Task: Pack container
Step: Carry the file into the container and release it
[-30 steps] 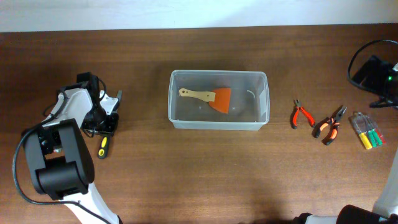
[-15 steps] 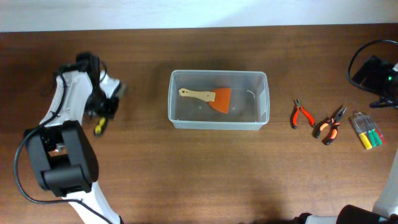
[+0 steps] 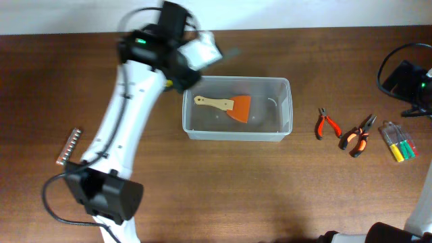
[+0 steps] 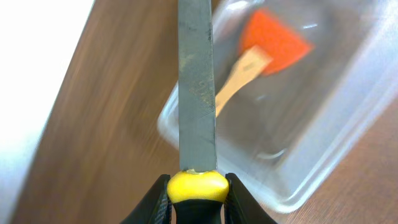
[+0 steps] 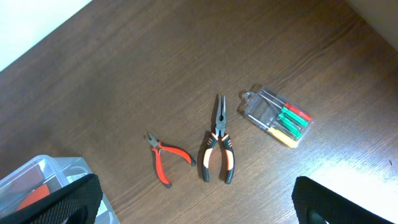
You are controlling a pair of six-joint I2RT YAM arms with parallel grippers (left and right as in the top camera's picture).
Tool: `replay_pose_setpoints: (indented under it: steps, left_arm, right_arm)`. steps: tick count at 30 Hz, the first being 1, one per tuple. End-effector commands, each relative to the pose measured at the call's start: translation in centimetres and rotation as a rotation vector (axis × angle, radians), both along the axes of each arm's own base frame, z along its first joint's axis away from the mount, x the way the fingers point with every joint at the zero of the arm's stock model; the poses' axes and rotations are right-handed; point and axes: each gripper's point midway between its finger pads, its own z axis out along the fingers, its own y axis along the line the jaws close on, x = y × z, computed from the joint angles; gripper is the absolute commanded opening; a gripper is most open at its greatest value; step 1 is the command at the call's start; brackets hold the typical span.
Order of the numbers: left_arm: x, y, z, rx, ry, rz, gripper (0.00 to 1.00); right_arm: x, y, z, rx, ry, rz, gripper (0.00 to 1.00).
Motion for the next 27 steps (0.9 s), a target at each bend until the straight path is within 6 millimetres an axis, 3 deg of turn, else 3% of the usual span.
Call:
replay_pose_setpoints:
  steps: [1, 7, 15, 22, 24, 27]
  left_arm:
    - [-1.0, -3.7, 0.2, 0.054, -0.063, -0.256, 0.02]
    - [-0.9, -7.7, -3.3, 0.077, -0.043, -0.364, 0.02]
    - [-0.8, -8.5, -11.9, 0.133, 0.137, -0.382, 0.02]
    - [-1.1, -8.4, -17.7, 0.170, 0.255, -0.387, 0.02]
    - [-1.2, -8.4, -18.5, 0.175, 0.270, -0.387, 0.02]
    - [-1.2, -8.4, -18.1, 0.171, 0.266, -0.368, 0.19]
  right_arm:
    - [0.0, -0.2, -0.2, 0.005, 0.003, -0.013, 0.99]
    - [0.0, -0.2, -0.2, 0.005, 0.003, -0.013, 0.99]
    - [0.0, -0.2, -0.2, 0.005, 0.003, -0.013, 0.99]
    - [0.0, -0.2, -0.2, 0.005, 0.003, -0.013, 0.99]
    - [0.0, -0.2, -0.2, 0.005, 0.003, -0.013, 0.99]
    - [0.0, -0.2, -0.2, 0.005, 0.003, -0.013, 0.99]
